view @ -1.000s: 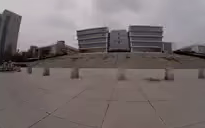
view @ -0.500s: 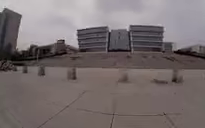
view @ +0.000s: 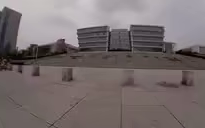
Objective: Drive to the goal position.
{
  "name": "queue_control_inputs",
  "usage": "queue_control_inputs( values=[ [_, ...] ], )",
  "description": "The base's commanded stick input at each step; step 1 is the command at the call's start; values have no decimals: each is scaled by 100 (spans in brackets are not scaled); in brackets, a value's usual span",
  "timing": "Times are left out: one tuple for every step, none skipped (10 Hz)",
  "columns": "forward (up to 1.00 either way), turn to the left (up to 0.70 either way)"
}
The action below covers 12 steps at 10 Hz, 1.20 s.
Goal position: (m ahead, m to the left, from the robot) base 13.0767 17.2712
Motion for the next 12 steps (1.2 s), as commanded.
queue_control_inputs(
  values=[
    [100, 0],
    [100, 0],
    [100, 0],
    [100, 0],
    [100, 0],
    [100, 0],
    [100, 0],
    [100, 0],
    [100, 0],
    [100, 0],
    [100, 4],
    [100, 8]
  ],
)
